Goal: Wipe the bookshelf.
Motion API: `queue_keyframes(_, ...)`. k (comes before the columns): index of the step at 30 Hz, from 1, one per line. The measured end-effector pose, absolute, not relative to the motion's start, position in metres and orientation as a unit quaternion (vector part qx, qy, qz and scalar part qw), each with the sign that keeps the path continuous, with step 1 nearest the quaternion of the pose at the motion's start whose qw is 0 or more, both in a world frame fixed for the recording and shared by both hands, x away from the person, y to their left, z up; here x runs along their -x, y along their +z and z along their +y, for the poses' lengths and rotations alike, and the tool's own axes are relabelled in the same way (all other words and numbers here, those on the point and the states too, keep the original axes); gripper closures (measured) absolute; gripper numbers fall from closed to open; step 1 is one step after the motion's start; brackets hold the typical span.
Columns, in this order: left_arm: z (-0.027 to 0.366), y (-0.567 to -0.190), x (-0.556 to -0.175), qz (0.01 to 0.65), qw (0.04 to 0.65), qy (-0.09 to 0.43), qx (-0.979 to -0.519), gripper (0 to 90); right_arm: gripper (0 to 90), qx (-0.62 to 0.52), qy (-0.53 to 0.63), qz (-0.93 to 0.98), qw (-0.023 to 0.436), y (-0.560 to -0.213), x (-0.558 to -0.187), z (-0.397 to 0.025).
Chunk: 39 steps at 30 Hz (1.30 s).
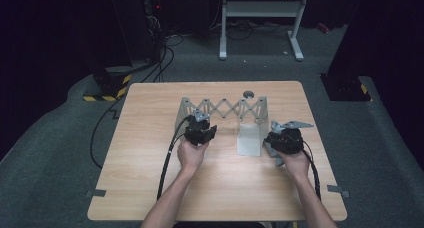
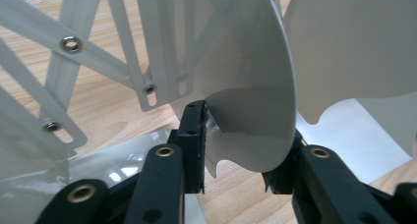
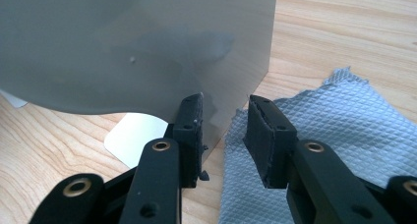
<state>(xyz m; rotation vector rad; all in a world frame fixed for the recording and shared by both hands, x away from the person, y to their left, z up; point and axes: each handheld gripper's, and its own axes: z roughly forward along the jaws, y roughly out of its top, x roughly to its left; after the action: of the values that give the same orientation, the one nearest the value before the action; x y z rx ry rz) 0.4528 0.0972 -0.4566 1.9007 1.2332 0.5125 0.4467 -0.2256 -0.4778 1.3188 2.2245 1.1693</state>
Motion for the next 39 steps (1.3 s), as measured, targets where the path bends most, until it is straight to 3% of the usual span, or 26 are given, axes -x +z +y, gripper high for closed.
queue_keyframes(7, 0.105, -0.455, -0.454, 0.494, 0.392, 0.211, -0.747, 75.5, 67.4, -0.462, 0.410, 0.772, 0.150, -0.479, -0.449, -0.224)
queue_keyframes(39, 0.131, -0.454, -0.450, 0.480, 0.411, 0.213, -0.745, 82.9, 68.7, -0.440, 0.415, 0.782, 0.151, -0.477, -0.440, -0.198)
